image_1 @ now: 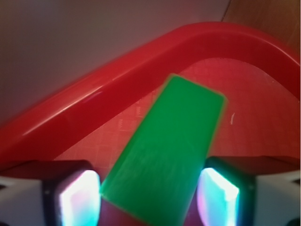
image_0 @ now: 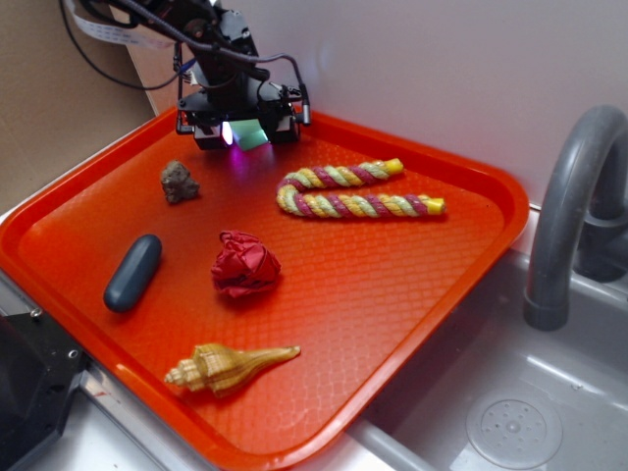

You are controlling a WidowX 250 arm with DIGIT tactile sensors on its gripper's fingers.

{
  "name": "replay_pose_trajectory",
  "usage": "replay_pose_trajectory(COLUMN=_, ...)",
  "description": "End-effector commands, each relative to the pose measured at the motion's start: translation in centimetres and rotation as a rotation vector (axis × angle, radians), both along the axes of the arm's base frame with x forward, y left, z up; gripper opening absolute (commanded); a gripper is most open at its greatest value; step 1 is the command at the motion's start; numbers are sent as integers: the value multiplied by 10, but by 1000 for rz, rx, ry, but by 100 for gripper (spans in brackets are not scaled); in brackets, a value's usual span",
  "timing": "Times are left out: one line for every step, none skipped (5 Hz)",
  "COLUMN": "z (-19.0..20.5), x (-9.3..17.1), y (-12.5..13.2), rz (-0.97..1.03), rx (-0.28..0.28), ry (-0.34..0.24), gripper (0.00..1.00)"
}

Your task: Grab the green block.

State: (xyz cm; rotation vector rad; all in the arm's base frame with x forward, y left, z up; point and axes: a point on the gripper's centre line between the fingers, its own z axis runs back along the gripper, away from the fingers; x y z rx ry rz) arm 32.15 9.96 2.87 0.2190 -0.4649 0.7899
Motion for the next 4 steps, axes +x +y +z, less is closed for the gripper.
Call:
replay_pose_trajectory(z=18, x=-4, y=13, rz=-24, rx=62, ry=-87, gripper=0)
replay_pose_trajectory(z=30, x=-2, y=3, rz=-95, rx=87, ry=-69, gripper=0)
replay_pose_trajectory(z=62, x=-10, y=-30, rz=-230, rx=19, ry=60, gripper=0)
replay_pose_trajectory(z=92, x=-32, y=-65, rz=-377, rx=-59, ry=97, gripper=0)
